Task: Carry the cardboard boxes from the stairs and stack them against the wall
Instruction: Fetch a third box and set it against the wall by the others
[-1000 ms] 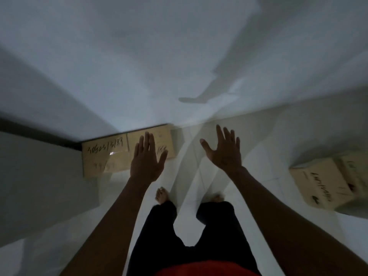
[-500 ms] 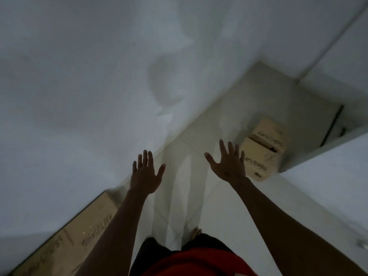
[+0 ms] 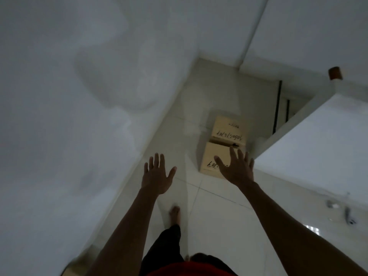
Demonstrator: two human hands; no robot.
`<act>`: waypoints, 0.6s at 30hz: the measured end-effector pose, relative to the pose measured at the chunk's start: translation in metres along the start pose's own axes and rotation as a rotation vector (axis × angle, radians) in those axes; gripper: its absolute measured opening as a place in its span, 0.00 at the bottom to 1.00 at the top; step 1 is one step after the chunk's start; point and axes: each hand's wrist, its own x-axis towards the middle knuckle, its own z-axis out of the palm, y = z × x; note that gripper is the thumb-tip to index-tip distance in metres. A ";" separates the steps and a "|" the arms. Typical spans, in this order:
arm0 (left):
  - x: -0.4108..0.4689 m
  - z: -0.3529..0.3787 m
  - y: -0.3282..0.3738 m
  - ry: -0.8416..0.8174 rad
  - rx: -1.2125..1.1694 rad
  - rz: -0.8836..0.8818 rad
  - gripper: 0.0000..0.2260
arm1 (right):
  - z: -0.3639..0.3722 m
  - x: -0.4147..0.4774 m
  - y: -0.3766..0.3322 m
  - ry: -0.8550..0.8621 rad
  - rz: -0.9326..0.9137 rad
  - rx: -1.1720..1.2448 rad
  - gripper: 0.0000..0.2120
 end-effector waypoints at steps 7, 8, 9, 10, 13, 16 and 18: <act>0.109 -0.013 0.055 -0.127 0.129 0.088 0.36 | -0.013 0.071 0.055 -0.024 0.224 0.100 0.51; 0.122 -0.013 0.063 -0.144 0.141 0.097 0.36 | -0.015 0.081 0.062 -0.029 0.249 0.102 0.51; 0.137 -0.011 0.071 -0.161 0.148 0.107 0.36 | -0.016 0.093 0.070 -0.035 0.271 0.109 0.52; 0.153 -0.010 0.080 -0.183 0.157 0.115 0.36 | -0.015 0.107 0.077 -0.040 0.289 0.118 0.52; 0.206 -0.002 0.107 -0.224 0.204 0.132 0.36 | -0.006 0.157 0.101 -0.055 0.314 0.142 0.51; 0.257 0.011 0.134 -0.208 0.187 0.121 0.36 | 0.009 0.212 0.124 -0.079 0.295 0.158 0.49; 0.295 0.030 0.149 -0.223 0.173 0.103 0.36 | 0.022 0.247 0.139 -0.079 0.292 0.176 0.47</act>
